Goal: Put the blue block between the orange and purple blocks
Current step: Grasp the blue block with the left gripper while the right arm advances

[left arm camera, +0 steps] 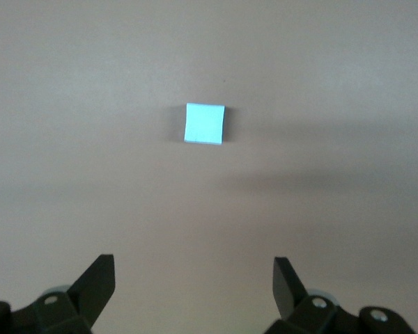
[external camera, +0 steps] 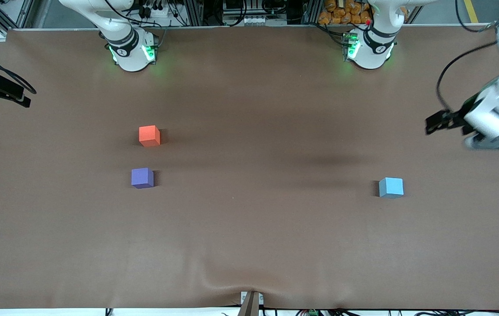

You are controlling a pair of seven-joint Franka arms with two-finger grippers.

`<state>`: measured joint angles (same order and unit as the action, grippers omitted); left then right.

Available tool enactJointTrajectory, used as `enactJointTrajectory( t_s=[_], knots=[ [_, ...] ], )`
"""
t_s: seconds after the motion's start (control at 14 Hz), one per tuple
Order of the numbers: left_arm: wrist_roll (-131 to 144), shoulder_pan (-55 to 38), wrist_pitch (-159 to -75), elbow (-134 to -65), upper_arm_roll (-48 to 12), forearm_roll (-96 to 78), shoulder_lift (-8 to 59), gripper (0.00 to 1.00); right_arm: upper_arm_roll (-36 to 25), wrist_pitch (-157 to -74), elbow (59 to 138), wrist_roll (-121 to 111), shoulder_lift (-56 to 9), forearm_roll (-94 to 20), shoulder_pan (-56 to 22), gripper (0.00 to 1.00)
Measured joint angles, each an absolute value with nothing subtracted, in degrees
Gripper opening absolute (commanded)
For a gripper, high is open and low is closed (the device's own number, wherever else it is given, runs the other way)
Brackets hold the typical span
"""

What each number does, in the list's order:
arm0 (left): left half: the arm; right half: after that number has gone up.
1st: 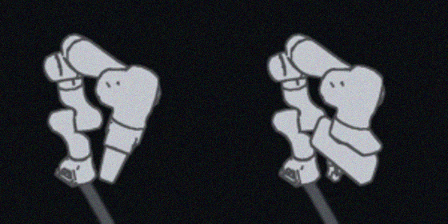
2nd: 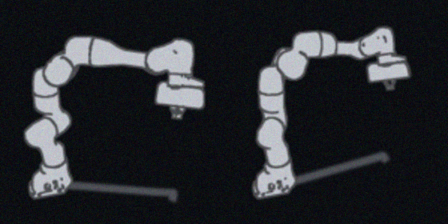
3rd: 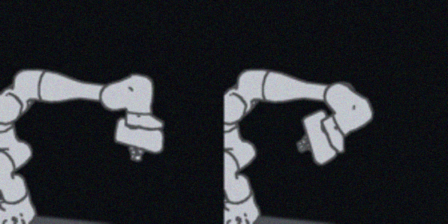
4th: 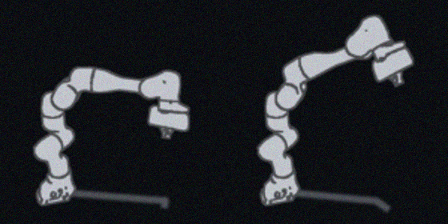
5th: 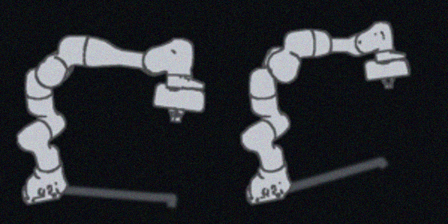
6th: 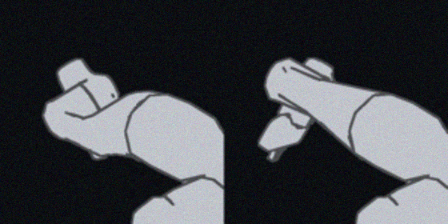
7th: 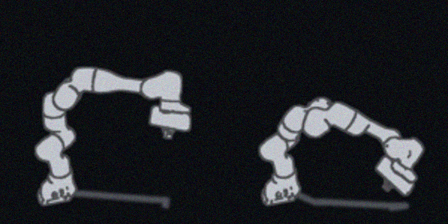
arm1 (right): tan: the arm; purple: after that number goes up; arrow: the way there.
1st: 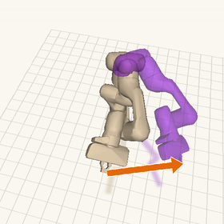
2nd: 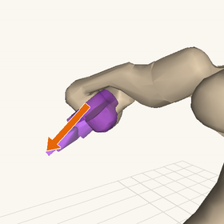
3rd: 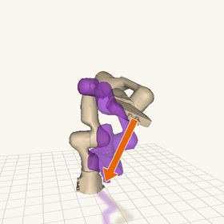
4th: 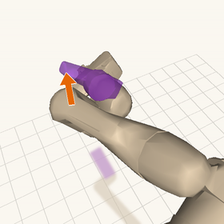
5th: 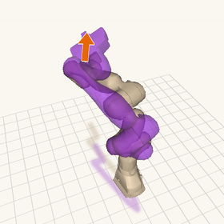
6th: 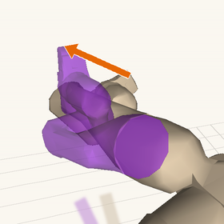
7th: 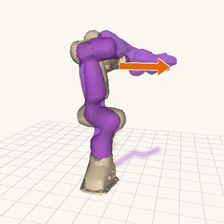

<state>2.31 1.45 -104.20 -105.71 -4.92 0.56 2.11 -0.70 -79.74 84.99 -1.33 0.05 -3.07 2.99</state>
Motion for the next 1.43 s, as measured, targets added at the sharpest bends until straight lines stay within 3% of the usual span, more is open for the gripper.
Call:
enactJointTrajectory(
  t_s=[0.21,0.36,0.79,1.43],
  knots=[
    [2.3,1.9,-117.9,-118.0,-4.9,0.6,3.8,1.0,-0.3,-79.7,85.2,-1.3,-1.9,-3.2,2.2,1.0],
    [1.9,2.8,-122.2,-121.1,-4.9,0.7,6.3,1.0,-0.2,-80.4,85.2,-1.3,-5.2,-3.2,1.2,1.0],
    [1.3,3.2,-133.4,-120.1,-4.9,4.3,16.2,1.0,-0.2,-88.7,85.2,-1.4,-15.2,-3.2,0.6,1.0],
    [1.2,3.2,-140.6,-113.7,-5.0,5.9,27.3,1.0,-0.4,-94.5,85.1,-0.7,-22.8,-3.1,-3.7,1.0]
  ],
)
